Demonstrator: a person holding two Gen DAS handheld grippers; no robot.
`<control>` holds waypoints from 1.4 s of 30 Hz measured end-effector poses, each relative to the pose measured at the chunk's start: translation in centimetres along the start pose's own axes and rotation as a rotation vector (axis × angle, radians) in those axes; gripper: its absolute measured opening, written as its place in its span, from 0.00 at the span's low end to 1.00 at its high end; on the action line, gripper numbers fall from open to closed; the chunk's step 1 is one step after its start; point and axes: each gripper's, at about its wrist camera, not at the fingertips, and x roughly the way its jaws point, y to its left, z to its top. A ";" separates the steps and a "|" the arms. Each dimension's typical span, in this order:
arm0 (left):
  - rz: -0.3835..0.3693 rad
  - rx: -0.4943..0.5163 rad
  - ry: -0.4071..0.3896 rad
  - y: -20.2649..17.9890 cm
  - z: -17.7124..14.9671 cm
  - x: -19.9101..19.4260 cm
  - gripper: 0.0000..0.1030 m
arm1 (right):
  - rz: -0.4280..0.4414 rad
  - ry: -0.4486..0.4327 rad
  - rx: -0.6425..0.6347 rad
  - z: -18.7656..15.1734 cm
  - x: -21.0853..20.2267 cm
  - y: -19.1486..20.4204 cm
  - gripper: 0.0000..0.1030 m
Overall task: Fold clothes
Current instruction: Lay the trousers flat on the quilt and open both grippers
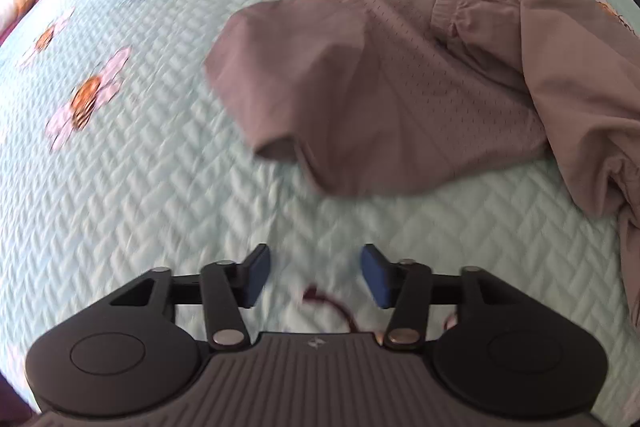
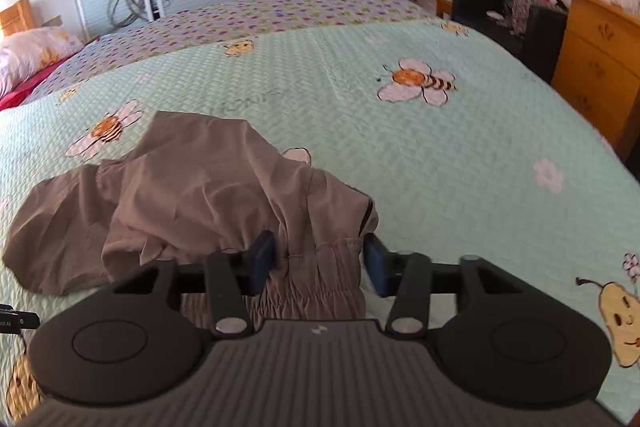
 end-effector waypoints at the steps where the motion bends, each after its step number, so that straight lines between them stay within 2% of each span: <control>1: 0.000 -0.011 0.014 0.2 -0.5 -0.5 0.59 | 0.006 -0.007 0.006 -0.2 -0.7 0.1 0.72; 2: 0.003 -0.015 0.027 0.3 -1.0 -1.0 0.60 | 0.010 -0.012 0.023 -0.3 -1.6 0.0 0.76; 8: 0.071 -0.024 0.050 0.8 -3.1 -3.7 0.61 | -0.031 0.020 0.127 -0.9 -4.4 -0.5 0.78; 12: 0.066 -0.009 0.028 -0.4 -3.3 -6.0 0.61 | 0.026 0.073 0.108 -1.5 -5.7 1.0 0.79; 17: 0.068 0.039 -0.043 -2.8 -2.5 -9.1 0.62 | 0.093 0.194 0.077 -1.0 -6.3 3.7 0.79; 22: 0.071 0.064 -0.151 -5.2 -0.6 -11.9 0.67 | 0.083 0.181 0.028 1.3 -7.1 4.8 0.79; 28: 0.049 0.068 -0.156 -7.2 1.5 -11.9 0.68 | 0.080 0.232 -0.008 3.4 -6.2 5.9 0.79; 35: 0.021 0.052 -0.096 -7.9 2.5 -10.2 0.68 | 0.089 0.264 -0.033 3.6 -4.3 6.5 0.79; 42: 0.027 0.037 -0.080 -8.2 3.3 -9.0 0.68 | 0.073 0.280 -0.037 3.6 -2.7 6.6 0.79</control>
